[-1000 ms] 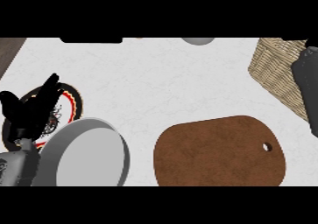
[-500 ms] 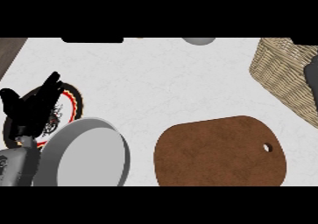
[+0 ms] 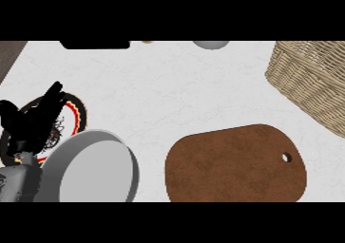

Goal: Pick the lemon from the cutting board and place it in the basket

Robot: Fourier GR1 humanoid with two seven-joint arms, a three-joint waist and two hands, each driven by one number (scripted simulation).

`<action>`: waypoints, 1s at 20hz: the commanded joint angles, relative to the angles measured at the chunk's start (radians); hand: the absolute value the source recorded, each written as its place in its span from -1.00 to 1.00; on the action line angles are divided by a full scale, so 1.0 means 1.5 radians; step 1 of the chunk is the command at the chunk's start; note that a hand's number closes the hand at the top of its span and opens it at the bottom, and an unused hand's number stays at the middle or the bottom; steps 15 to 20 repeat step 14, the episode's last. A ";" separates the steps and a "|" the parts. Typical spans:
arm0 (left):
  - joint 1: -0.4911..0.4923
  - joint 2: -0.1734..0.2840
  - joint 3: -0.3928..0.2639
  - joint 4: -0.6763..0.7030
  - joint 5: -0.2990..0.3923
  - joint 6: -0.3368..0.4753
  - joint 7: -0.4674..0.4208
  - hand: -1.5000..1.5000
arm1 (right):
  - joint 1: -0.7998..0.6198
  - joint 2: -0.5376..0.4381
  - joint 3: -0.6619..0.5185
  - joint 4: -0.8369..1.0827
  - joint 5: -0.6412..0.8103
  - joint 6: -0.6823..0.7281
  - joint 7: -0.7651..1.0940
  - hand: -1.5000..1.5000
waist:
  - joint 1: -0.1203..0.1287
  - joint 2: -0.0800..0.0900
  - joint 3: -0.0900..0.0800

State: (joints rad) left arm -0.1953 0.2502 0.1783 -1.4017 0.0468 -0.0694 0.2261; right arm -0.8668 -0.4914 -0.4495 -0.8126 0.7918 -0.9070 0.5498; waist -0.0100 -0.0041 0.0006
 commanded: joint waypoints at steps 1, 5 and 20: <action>0.000 0.005 0.009 -0.012 0.003 0.007 0.019 0.00 | 0.078 0.004 -0.047 -0.121 -0.078 -0.038 -0.012 -1.00 | -0.016 -0.006 0.000; 0.035 0.009 0.018 -0.032 0.005 0.002 -0.006 0.00 | 0.205 -0.019 -0.059 -0.290 -0.139 0.083 0.024 -1.00 | -0.018 -0.008 -0.001; 0.050 0.022 0.026 -0.055 0.015 -0.011 0.014 0.00 | 0.537 0.003 -0.128 -0.616 -0.327 0.287 0.028 -1.00 | -0.022 -0.006 0.000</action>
